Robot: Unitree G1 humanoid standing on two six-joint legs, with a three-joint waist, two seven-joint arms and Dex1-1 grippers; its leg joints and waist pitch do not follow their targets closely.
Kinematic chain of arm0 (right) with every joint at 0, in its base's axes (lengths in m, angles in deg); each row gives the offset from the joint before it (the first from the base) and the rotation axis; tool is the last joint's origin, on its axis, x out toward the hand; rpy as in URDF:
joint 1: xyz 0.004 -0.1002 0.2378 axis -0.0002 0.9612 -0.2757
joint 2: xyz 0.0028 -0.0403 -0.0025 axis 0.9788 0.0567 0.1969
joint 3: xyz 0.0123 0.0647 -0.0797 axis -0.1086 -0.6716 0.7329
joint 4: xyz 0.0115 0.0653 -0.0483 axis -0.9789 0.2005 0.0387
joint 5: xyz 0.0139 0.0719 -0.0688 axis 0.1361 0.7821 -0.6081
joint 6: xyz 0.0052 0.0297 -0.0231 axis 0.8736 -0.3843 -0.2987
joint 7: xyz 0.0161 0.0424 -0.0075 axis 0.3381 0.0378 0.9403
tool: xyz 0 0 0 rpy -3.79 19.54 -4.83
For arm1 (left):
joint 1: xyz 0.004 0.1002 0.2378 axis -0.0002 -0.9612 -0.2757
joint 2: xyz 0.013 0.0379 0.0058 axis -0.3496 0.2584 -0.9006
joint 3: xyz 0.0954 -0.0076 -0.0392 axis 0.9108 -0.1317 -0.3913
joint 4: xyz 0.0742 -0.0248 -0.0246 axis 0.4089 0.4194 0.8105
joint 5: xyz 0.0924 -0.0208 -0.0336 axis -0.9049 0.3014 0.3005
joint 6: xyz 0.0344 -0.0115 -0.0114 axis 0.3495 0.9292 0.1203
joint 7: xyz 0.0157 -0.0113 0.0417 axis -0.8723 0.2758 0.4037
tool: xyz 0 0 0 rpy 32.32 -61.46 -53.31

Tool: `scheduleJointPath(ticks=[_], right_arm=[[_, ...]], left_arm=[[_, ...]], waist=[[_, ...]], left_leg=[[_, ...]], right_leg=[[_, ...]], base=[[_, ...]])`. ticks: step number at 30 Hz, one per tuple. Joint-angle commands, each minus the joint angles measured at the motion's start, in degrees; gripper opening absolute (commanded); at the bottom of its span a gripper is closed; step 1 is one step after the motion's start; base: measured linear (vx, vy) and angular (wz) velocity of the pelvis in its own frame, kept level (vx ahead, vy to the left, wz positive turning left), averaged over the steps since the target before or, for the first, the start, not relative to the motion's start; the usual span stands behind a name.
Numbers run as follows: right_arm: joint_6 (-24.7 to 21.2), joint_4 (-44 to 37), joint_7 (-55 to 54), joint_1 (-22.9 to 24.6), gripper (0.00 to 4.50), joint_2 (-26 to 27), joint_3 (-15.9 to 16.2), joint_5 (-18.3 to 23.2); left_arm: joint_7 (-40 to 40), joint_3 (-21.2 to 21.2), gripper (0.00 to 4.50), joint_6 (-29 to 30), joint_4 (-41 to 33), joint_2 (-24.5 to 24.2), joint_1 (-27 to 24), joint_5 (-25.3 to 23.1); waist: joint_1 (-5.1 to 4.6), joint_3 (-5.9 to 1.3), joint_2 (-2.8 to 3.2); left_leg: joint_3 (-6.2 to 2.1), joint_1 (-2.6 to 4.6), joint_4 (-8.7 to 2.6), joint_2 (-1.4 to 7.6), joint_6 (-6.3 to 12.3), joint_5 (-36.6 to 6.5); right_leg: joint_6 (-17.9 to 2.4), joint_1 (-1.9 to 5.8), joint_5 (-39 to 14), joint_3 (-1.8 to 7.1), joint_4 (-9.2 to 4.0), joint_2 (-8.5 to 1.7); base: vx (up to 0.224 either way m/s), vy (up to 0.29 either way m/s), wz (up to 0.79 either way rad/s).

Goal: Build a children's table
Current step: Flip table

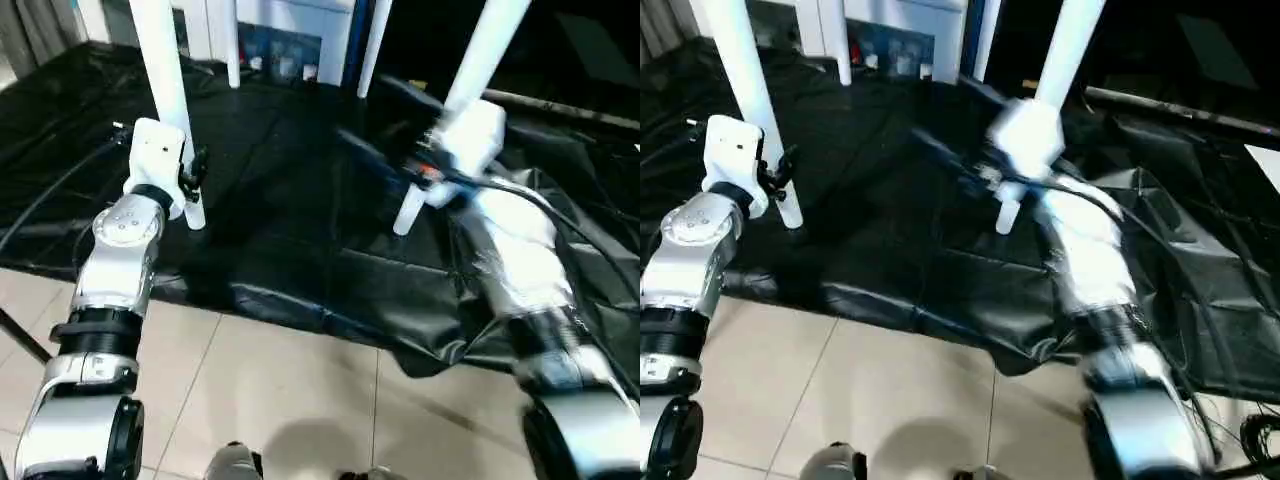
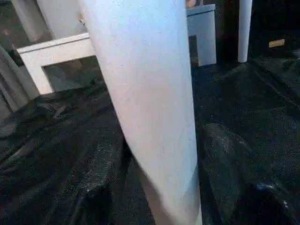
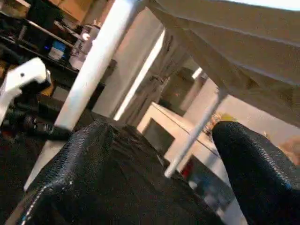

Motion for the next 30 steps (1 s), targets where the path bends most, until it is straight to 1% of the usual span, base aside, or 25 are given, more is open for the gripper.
scheduleJointPath(ticks=[1, 2, 3, 5, 6, 8, 9, 10, 11, 13, 14, 15, 16, 17, 18, 20, 21, 22, 23, 24, 25, 26, 27, 29, 30], right_arm=[[-3.12, -3.46, -1.23, 0.9, 3.83, -0.58, -0.92, 1.22], [-4.27, -4.83, -2.06, 1.92, 3.83, -0.58, -1.1, 1.29], [-6.56, -7.24, -3.46, 3.3, 3.83, -0.53, -1.44, 1.73], [-10.36, -10.41, -6.21, 5.18, 3.83, 0.07, -2.73, 3.46], [-11.94, -12.1, -6.87, 6.18, 3.83, -0.14, -3.04, 3.93], [-14.7, -15.83, -7.71, 8.58, 3.83, -0.72, -3.33, 4.04], [-15.28, -16.58, -7.95, 9.06, 3.83, -0.76, -3.42, 4.07], [-15.35, -16.67, -7.98, 9.12, 3.83, -0.77, -3.42, 4.07], [-16.37, -18.11, -8.39, 9.99, 3.83, -0.94, -3.56, 4.1], [-18.4, -20.8, -9.31, 11.81, 3.83, -1.26, -3.69, 4.13], [-19.98, -22.07, -11.06, 12.72, 3.83, -0.97, -4.33, 4.19], [-20.14, -21.95, -11.65, 12.63, 3.83, -0.88, -4.65, 4.05], [-20.14, -21.03, -12.91, 12.0, 3.83, -0.64, -5.4, 3.63], [-20.47, -20.23, -14.14, 11.26, 3.83, -0.56, -6.02, 3.4], [-20.62, -19.92, -14.63, 10.96, 3.83, -0.54, -6.26, 3.31], [-20.91, -16.67, -15.58, 8.55, 3.83, -0.86, -7.21, 3.28], [-20.6, -14.1, -16.05, 7.12, 3.83, -1.47, -7.47, 2.26], [-20.54, -11.57, -16.18, 5.55, 3.83, -1.77, -8.1, 2.39], [-19.59, -6.91, -15.96, 2.85, 3.83, -2.39, -8.69, 2.21], [-19.59, -6.91, -15.96, 2.85, 3.83, -2.39, -8.69, 2.21], [-19.5, -4.59, -16.14, 1.51, 3.83, -2.63, -8.98, 2.27], [-18.62, -1.25, -16.94, -0.43, 3.83, -2.66, -9.65, 2.26], [-18.35, -0.22, -17.29, -1.05, 3.83, -2.63, -9.91, 2.25], [-16.71, 2.57, -19.28, -3.01, 3.83, -2.1, -10.96, 2.19], [-16.39, 3.46, -19.82, -3.72, 3.83, -1.75, -11.45, 2.48]], left_arm=[[-1.97, 0.48, 2.94, 1.35, -1.82, 0.47, -0.22, 1.77], [-2.5, 0.34, 2.94, 2.55, -2.87, 0.59, -0.77, 2.48], [-2.68, 0.01, 2.99, 3.83, -4.3, 0.88, -1.39, 3.15], [-2.26, -0.39, 3.08, 5.75, -7.28, 1.24, -2.71, 3.68], [-2.09, -0.72, 3.36, 7.32, -9.77, 1.46, -4.04, 4.25], [0.42, -1.87, 3.38, 9.41, -15.74, 1.98, -8.11, 3.99], [1.11, -2.1, 3.36, 9.57, -16.81, 2.06, -8.92, 3.73], [1.16, -2.14, 3.36, 9.58, -16.98, 2.08, -9.05, 3.75], [1.9, -2.72, 3.36, 9.71, -19.57, 2.41, -11.0, 3.97], [4.05, -4.37, 3.36, 9.45, -25.26, 3.32, -15.62, 4.0], [5.81, -6.28, 3.36, 9.15, -29.97, 4.61, -19.36, 4.47], [6.2, -6.68, 3.36, 9.22, -31.23, 4.9, -20.39, 4.41], [6.17, -7.07, 3.36, 9.31, -33.38, 5.13, -22.41, 4.45], [5.73, -6.96, 3.36, 9.59, -35.08, 4.99, -23.92, 4.41], [5.53, -6.88, 3.36, 9.72, -35.74, 4.91, -24.51, 4.41], [3.74, -7.01, 3.36, 10.42, -39.55, 5.15, -27.62, 6.55], [2.42, -6.79, 3.36, 10.73, -41.87, 5.26, -29.3, 8.0], [0.98, -6.24, 3.36, 11.67, -44.68, 5.21, -31.27, 9.62], [-1.63, -4.77, 3.36, 13.37, -48.91, 4.7, -34.17, 11.93], [-1.63, -4.77, 3.36, 13.37, -48.91, 4.7, -34.17, 11.93], [-2.49, -3.98, 3.36, 14.43, -51.41, 4.65, -35.61, 12.94], [-3.6, -3.09, 3.36, 16.02, -54.15, 4.63, -36.98, 14.66], [-3.93, -2.83, 3.36, 16.65, -55.16, 4.67, -37.47, 15.22], [-4.4, -1.51, 3.36, 17.24, -56.78, 4.57, -38.58, 15.16], [-4.4, -0.98, 3.36, 17.54, -57.49, 4.54, -39.1, 15.01]], waist=[[-0.62, -5.24, 1.66], [-0.48, -5.31, 1.75], [-0.52, -5.32, 2.7], [-0.74, -5.32, 2.49], [-0.82, -5.37, 2.52], [-0.88, -5.42, 2.53], [-1.03, -5.45, 2.54], [-1.15, -5.43, 2.59], [-1.48, -5.49, 2.15], [-1.7, -5.52, 1.58], [-2.06, -5.4, 1.42], [-2.18, -5.37, 1.59], [-2.47, -5.38, 0.74], [-2.8, -5.17, 0.75], [-2.87, -5.16, 0.92], [-3.33, -4.97, 0.52], [-3.31, -4.89, 0.01], [-3.24, -4.96, 0.33], [-3.46, -4.78, 0.27], [-3.59, -4.72, 0.3], [-3.3, -4.7, 0.14], [-3.35, -4.79, 0.13], [-3.51, -4.6, 0.07], [-3.39, -4.68, -0.35], [-3.55, -4.57, -0.19]], left_leg=[[-2.23, 2.42, -5.41, 3.1, -4.11, -24.11], [-2.18, 2.44, -5.34, 3.06, -3.83, -23.39], [-2.24, 2.58, -5.28, 3.22, -3.94, -23.18], [-2.14, 2.55, -5.37, 3.24, -3.87, -23.42], [-2.21, 2.45, -5.43, 3.27, -3.92, -23.01], [-2.03, 2.34, -5.34, 3.22, -3.6, -22.24], [-2.11, 2.02, -5.5, 3.4, -3.39, -21.32], [-1.98, 2.07, -5.36, 3.23, -3.21, -21.27], [-1.89, 1.76, -5.28, 3.05, -2.48, -19.72], [-1.87, 1.77, -5.24, 3.15, -2.23, -19.15], [-1.89, 1.38, -5.44, 3.39, -1.92, -17.8], [-1.8, 1.43, -5.42, 3.25, -1.83, -18.17], [-1.6, 1.63, -5.28, 3.15, -1.71, -18.74], [-1.59, 1.84, -5.15, 2.85, -1.81, -20.26], [-1.8, 2.02, -5.16, 2.92, -2.04, -20.87], [-1.96, 2.02, -5.25, 2.87, -2.42, -22.41], [-1.88, 2.13, -5.15, 2.79, -2.58, -23.3], [-2.01, 2.32, -5.0, 2.78, -2.81, -23.71], [-2.21, 2.28, -5.09, 2.86, -3.37, -25.65], [-2.26, 2.18, -5.21, 2.81, -3.6, -26.33], [-2.12, 2.84, -5.19, 2.83, -3.89, -28.11], [-2.16, 3.13, -5.1, 2.8, -4.16, -29.03], [-2.34, 2.81, -5.26, 2.7, -4.35, -30.16], [-2.28, 3.4, -5.09, 2.68, -4.61, -31.81], [-2.46, 3.32, -5.11, 2.62, -4.82, -32.58]], right_leg=[[-7.7, 2.02, -22.73, 3.13, -5.99, -5.64], [-7.77, 1.97, -22.62, 3.13, -5.99, -5.64], [-8.17, 1.69, -21.97, 3.21, -5.91, -5.61], [-8.84, 1.57, -20.26, 3.13, -5.66, -5.2], [-8.9, 1.85, -19.95, 3.14, -5.49, -5.22], [-8.78, 1.78, -19.83, 3.16, -5.53, -5.21], [-8.74, 2.13, -18.98, 3.18, -5.47, -5.26], [-8.57, 1.89, -19.12, 3.18, -5.53, -5.09], [-8.1, 2.23, -20.05, 3.19, -5.62, -5.27], [-7.42, 2.23, -21.02, 3.13, -5.72, -5.27], [-7.51, 2.36, -19.68, 3.13, -5.57, -5.21], [-7.25, 2.21, -20.27, 3.09, -5.76, -5.09], [-6.82, 1.91, -21.36, 3.04, -5.95, -4.87], [-5.46, 1.6, -25.59, 2.94, -6.51, -4.94], [-5.12, 1.47, -26.67, 2.9, -6.44, -5.01], [-4.15, 1.38, -29.64, 2.65, -6.8, -5.04], [-3.16, 1.14, -31.11, 2.56, -7.18, -4.97], [-3.27, 0.97, -31.43, 2.53, -6.93, -5.13], [-3.01, 0.92, -33.1, 2.35, -7.13, -5.3], [-2.76, 0.97, -33.46, 2.18, -7.28, -5.14], [-1.92, 0.4, -33.78, 2.11, -7.65, -4.82], [-2.17, 0.18, -33.54, 2.04, -7.53, -4.89], [-1.84, 0.48, -34.13, 1.82, -7.85, -4.83], [-1.37, 0.08, -34.78, 1.58, -8.14, -4.79], [-1.0, 0.28, -35.76, 1.34, -8.29, -4.88]], base=[[0.0, 0.0, 0.0], [0.0, 0.0, 0.0], [0.0, 0.0, 0.0], [0.0, 0.0, 0.0], [0.0, 0.0, 0.0], [0.0, 0.0, 0.0], [0.0, 0.0, 0.0], [0.0, 0.0, 0.0], [0.0, 0.0, 0.0], [0.0, 0.0, 0.0], [0.0, 0.0, 0.0], [0.0, 0.0, 0.0], [0.0, 0.0, 0.0], [0.0, 0.0, 0.0], [0.0, 0.0, 0.0], [0.0, 0.0, 0.0], [0.0, 0.0, 0.0], [0.0, 0.0, 0.0], [0.0, 0.0, 0.0], [0.0, 0.0, 0.0], [0.0, 0.0, 0.0], [0.0, 0.0, 0.0], [0.0, 0.0, 0.0], [0.0, 0.0, 0.0], [0.0, 0.0, 0.0]])
